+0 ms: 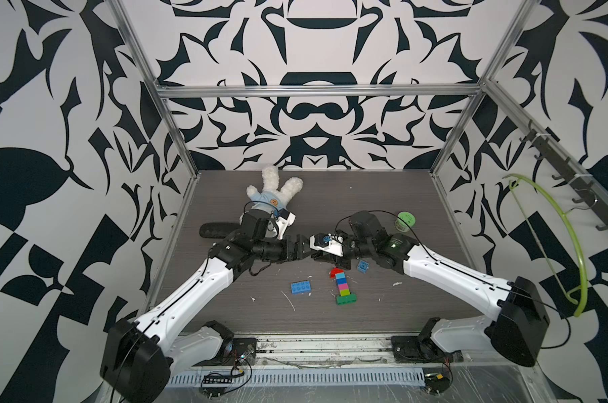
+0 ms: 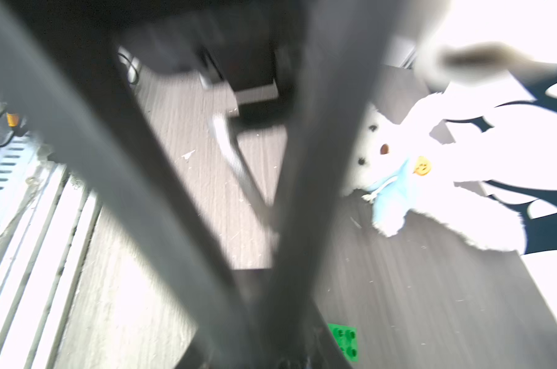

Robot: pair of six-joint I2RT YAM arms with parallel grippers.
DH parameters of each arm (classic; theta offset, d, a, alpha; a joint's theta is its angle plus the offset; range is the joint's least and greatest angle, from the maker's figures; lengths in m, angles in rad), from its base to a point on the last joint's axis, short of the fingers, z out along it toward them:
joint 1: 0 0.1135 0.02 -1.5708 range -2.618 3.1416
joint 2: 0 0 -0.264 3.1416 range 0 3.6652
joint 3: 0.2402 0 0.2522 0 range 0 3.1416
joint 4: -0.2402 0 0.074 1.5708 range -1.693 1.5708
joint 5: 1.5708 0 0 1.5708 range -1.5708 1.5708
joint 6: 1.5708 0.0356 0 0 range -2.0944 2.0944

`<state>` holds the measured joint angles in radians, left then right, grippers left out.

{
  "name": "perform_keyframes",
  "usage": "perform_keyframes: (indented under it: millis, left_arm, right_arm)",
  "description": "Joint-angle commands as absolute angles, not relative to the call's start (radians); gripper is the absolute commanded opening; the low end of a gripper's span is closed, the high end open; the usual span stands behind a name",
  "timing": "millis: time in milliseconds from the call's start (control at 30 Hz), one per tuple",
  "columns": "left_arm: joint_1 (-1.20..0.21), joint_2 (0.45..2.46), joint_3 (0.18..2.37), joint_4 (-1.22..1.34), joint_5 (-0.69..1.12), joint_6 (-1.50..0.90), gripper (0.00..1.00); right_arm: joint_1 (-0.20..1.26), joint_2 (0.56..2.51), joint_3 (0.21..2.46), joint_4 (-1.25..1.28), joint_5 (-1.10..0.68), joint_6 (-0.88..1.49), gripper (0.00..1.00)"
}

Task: Assemble the number 1 with lego
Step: Pick up the lego brick from the center of the board, then assemble the lego brick with the lego brick.

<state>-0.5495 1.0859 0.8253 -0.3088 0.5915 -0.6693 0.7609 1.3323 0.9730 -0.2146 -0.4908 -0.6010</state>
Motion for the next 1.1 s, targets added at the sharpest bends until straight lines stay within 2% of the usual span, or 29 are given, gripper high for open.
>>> perform_keyframes:
  millis: [0, 200, 267, 600, 1067]
  left_arm:
    - [-0.543, 0.988, 0.764, -0.38, 0.397, -0.663, 1.0]
    - [-0.542, 0.847, 0.696, -0.557, -0.106, -0.879, 1.0]
    - [-0.539, 0.847, 0.693, -0.632, -0.188, -0.938, 1.0]
    - [-0.516, 0.886, 0.635, -0.672, -0.143, -1.073, 1.0]
    - [-0.499, 0.851, 0.609, -0.679, -0.146, -1.08, 1.0]
  right_arm:
    - [0.757, 1.327, 0.962, -0.231, -0.522, -0.576, 0.14]
    - [0.818, 1.456, 1.045, -0.387, -0.474, -0.658, 0.15]
    - [0.861, 1.506, 1.074, -0.421, -0.441, -0.693, 0.15]
    - [0.983, 1.752, 1.235, -0.513, -0.323, -0.692, 0.16]
    - [1.005, 1.864, 1.328, -0.563, -0.253, -0.667, 0.19]
